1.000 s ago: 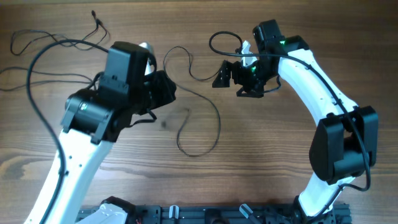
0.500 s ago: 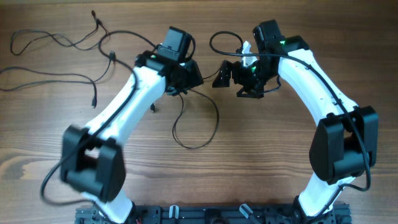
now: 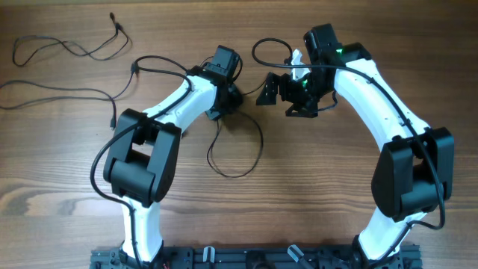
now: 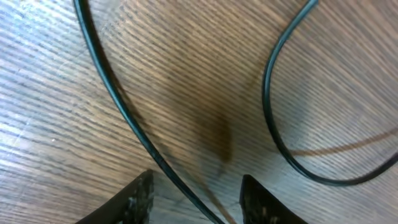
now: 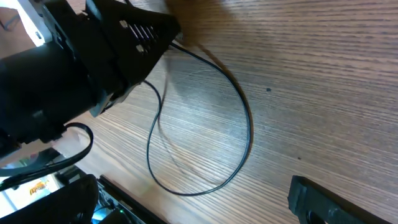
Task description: Untangle cables
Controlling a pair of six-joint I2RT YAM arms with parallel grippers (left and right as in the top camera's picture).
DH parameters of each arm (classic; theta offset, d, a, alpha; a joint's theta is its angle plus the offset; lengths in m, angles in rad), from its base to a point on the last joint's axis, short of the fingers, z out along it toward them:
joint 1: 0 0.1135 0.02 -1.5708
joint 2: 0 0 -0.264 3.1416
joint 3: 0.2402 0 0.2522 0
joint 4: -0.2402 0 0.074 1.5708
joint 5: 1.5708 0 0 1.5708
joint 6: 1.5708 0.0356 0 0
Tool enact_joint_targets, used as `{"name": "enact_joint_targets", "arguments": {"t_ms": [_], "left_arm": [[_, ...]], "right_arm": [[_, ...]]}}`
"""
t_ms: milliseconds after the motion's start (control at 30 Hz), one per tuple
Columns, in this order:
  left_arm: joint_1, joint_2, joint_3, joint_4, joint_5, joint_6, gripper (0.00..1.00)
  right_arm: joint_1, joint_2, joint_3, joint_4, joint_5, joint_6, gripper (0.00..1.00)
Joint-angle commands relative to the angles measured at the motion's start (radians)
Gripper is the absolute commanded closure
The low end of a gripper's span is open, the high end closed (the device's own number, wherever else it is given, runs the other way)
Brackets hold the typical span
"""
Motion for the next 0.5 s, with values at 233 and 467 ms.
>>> {"name": "enact_joint_targets", "arguments": {"t_ms": [233, 467], "left_arm": [[-0.005, -0.063, 0.061, -0.029, 0.011, 0.156, 0.96], [0.033, -0.539, 0.079, 0.019, 0.015, 0.22, 0.96]], "right_arm": [[-0.002, -0.016, -0.005, -0.002, 0.03, 0.001, 0.0], [-0.001, -0.016, -0.006, -0.003, 0.039, 0.001, 0.0]]}}
